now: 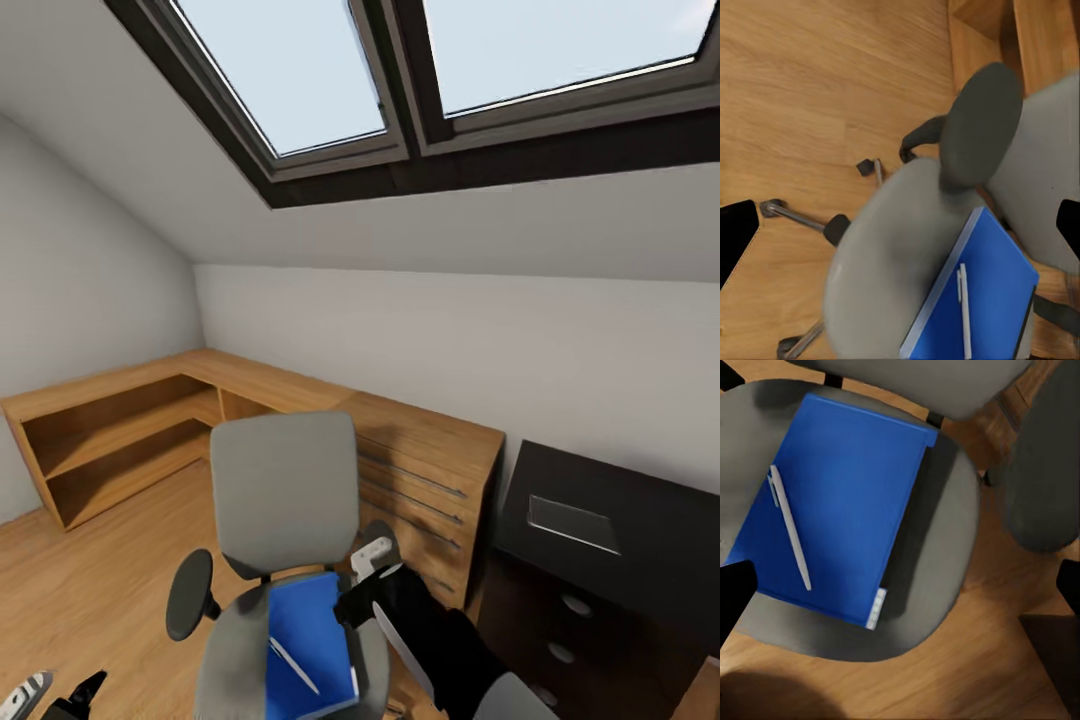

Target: In the bedroom, organize the workspace by keeping the computer under the desk, ensuring the monitor is on the desk, placing the keyboard on the desk next to the monitor, placing the mouse on the desk next to the keyboard, moving the folder from the swivel chair onto the desk next to the mouse, stacking the notebook on top of the folder with the pen on top of the notebook, and positioning the swivel chair next to the desk.

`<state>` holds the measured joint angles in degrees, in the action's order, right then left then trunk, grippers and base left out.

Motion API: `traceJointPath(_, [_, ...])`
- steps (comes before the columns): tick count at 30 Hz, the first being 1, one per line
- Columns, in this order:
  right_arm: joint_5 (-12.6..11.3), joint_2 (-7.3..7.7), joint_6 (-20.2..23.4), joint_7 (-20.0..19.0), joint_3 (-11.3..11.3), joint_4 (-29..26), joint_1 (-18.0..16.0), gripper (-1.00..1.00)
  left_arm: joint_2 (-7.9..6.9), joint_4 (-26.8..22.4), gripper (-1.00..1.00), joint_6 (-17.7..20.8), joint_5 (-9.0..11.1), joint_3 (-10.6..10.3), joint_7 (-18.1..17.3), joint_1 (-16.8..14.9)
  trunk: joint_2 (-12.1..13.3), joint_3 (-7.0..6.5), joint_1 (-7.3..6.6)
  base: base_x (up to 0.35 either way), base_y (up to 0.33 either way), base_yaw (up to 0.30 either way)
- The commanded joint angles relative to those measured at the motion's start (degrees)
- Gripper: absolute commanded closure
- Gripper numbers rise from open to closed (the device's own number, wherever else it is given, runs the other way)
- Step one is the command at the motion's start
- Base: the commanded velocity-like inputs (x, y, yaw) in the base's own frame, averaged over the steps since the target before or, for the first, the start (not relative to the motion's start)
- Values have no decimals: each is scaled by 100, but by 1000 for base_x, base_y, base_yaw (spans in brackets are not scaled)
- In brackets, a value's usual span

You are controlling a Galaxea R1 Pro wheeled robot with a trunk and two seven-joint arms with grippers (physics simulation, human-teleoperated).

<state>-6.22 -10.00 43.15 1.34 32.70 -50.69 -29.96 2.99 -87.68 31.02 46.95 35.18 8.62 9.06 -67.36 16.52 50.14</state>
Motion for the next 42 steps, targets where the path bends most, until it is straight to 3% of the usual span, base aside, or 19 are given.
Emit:
traceJointPath(1, [-40,0,22,14,7,-2,-6,-100,3,-12,-100,26,61,6,46,-1,-46,25,23,0,0,273])
traceJointPath(27, [-54,0,-61,65,9,181,-63,-100,11,-19,-100,34,43,-34,70,0,-1089,491,594,0,0,277])
traceJointPath(36, [-44,0,-57,90,10,343,-63,-100,14,-19,-100,28,43,-40,70,0,-1450,653,792,0,0,57])
traceJointPath(42, [-41,0,-51,425,16,387,-63,-100,25,-18,-100,12,43,-45,70,0,-1691,761,924,0,0,4])
